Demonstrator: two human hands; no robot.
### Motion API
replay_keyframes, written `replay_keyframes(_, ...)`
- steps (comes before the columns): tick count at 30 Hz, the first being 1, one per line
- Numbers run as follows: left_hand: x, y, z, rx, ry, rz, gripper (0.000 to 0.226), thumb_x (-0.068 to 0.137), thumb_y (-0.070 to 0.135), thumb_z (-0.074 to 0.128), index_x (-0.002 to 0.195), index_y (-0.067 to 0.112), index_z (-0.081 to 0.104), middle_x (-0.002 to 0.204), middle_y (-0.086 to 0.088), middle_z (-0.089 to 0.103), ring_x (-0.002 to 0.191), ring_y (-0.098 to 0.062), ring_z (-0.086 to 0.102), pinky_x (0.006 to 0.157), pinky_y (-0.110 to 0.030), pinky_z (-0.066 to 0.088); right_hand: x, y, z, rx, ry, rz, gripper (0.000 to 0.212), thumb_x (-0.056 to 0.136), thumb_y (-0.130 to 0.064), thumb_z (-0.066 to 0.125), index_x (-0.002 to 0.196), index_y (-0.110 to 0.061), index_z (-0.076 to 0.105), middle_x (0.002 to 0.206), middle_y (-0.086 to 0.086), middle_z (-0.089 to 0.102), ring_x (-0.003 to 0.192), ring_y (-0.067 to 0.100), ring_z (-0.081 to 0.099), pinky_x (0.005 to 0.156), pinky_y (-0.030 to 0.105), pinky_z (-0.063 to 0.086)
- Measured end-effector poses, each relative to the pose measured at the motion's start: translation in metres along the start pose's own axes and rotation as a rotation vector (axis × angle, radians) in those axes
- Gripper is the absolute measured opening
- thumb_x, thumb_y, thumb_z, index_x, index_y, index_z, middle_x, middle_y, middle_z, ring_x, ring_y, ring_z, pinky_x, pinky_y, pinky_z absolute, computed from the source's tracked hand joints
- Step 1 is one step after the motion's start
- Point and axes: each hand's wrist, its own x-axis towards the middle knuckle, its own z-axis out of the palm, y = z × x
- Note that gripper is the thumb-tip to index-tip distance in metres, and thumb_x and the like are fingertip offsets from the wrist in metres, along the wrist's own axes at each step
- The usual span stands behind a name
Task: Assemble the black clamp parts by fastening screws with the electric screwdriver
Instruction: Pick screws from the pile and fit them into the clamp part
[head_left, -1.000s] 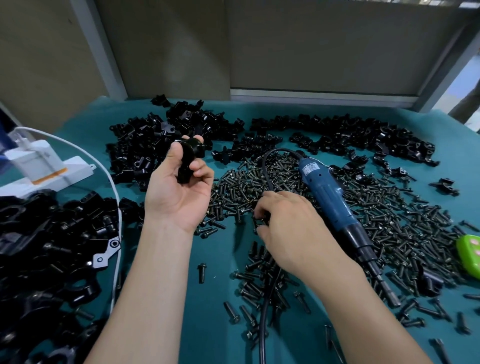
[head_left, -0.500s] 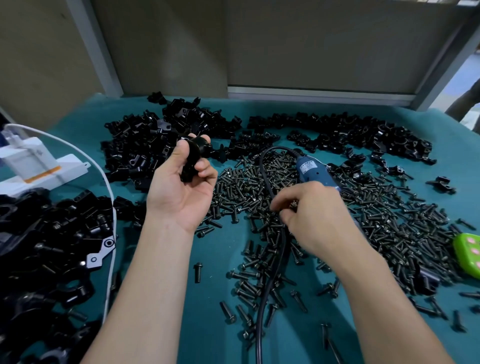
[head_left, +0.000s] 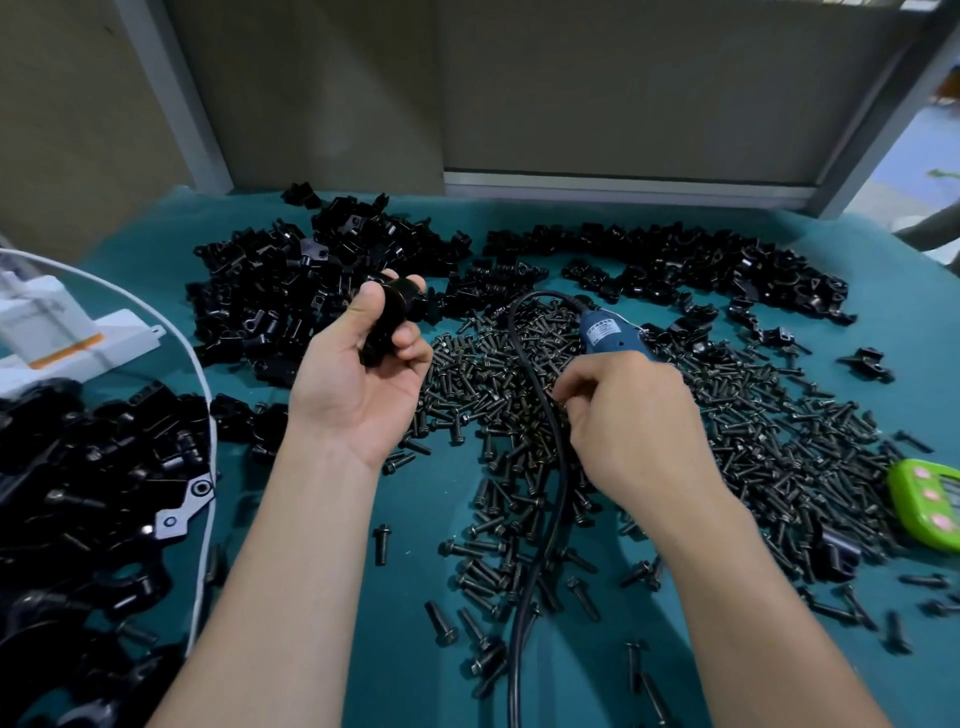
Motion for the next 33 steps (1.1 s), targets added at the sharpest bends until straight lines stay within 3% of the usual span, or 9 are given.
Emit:
replay_keyframes(6,0.0,-0.002,-0.001,0.006,-0.004,-0.004,0.032,0.098,0.018,0.062,0.075,0.011,0.083,0.099,-0.009,0.076,0.057,-0.009,0.05,0.056,-0.02,0.044,0.002,0.007,-0.008,0.022,-0.173,-0.037,0.019,0.088,-0.016,0.073,0.078,-0.032,0.075,0.064,-0.013,0.069,0.059,0.007,0.066,0.062,0.031,0.061)
replay_keyframes(10,0.0,-0.003,0.0,0.03,-0.006,0.001,0.026,0.093,0.019,0.065,0.076,0.011,0.083,0.099,-0.009,0.076,0.057,-0.009,0.05,0.056,-0.02,0.043,0.001,0.005,-0.002,0.007,-0.314,-0.059,0.015,0.084,-0.021,0.082,0.091,-0.034,0.078,0.067,-0.017,0.065,0.06,0.003,0.064,0.054,0.018,0.049)
replay_keyframes(13,0.0,-0.004,-0.001,0.045,-0.005,0.001,0.026,0.095,0.019,0.064,0.079,0.01,0.082,0.099,-0.009,0.076,0.057,-0.01,0.05,0.057,-0.02,0.043,0.0,0.001,0.006,-0.036,-0.281,-0.055,0.016,0.087,-0.016,0.079,0.092,-0.031,0.078,0.072,-0.013,0.065,0.066,0.011,0.067,0.063,0.027,0.058)
replay_keyframes(16,-0.001,-0.005,0.0,0.05,-0.006,0.0,0.013,0.093,0.019,0.064,0.095,0.009,0.072,0.097,-0.008,0.075,0.057,-0.01,0.049,0.057,-0.019,0.043,0.001,0.001,0.011,-0.047,-0.233,-0.05,0.016,0.089,-0.013,0.076,0.087,-0.029,0.078,0.079,-0.006,0.071,0.071,0.016,0.069,0.071,0.035,0.063)
replay_keyframes(20,-0.002,-0.006,-0.001,0.065,-0.001,-0.005,0.011,0.099,0.019,0.06,0.099,0.009,0.065,0.091,-0.006,0.075,0.059,-0.01,0.048,0.058,-0.02,0.043,0.002,0.004,0.011,0.03,-0.16,-0.078,0.014,0.093,-0.019,0.072,0.081,-0.022,0.079,0.071,-0.003,0.073,0.061,0.016,0.067,0.062,0.034,0.061)
replay_keyframes(23,-0.003,-0.007,-0.001,0.135,-0.031,-0.023,0.018,0.091,0.019,0.065,0.105,0.009,0.065,0.093,-0.008,0.076,0.06,-0.01,0.049,0.058,-0.019,0.045,0.003,0.006,0.007,0.23,-0.004,-0.059,0.019,0.096,-0.025,0.071,0.078,-0.028,0.077,0.057,-0.01,0.068,0.045,0.005,0.06,0.043,0.022,0.049)
replay_keyframes(25,-0.003,-0.011,0.0,0.247,-0.064,-0.033,0.027,0.085,0.02,0.067,0.11,0.007,0.067,0.094,-0.007,0.077,0.06,-0.008,0.052,0.059,-0.019,0.047,0.004,0.006,0.002,0.44,0.091,-0.048,0.019,0.097,-0.023,0.07,0.082,-0.031,0.077,0.063,-0.015,0.071,0.049,0.002,0.063,0.047,0.018,0.051)
replay_keyframes(29,-0.002,-0.025,0.005,0.665,-0.154,-0.062,0.014,0.093,0.009,0.066,0.105,0.012,0.073,0.092,-0.001,0.076,0.061,-0.006,0.051,0.059,-0.015,0.046,0.006,0.004,-0.002,1.027,0.098,0.021,0.015,0.097,-0.003,0.066,0.098,-0.014,0.074,0.077,0.005,0.078,0.067,0.02,0.075,0.063,0.028,0.059)
replay_keyframes(33,-0.006,-0.034,0.006,0.882,-0.27,-0.159,0.017,0.099,0.005,0.063,0.108,0.014,0.074,0.088,-0.002,0.065,0.068,-0.01,0.05,0.064,-0.022,0.042,0.008,0.008,-0.002,1.203,0.036,0.059,0.014,0.097,0.002,0.065,0.092,-0.006,0.075,0.076,0.013,0.076,0.065,0.023,0.074,0.06,0.025,0.058)
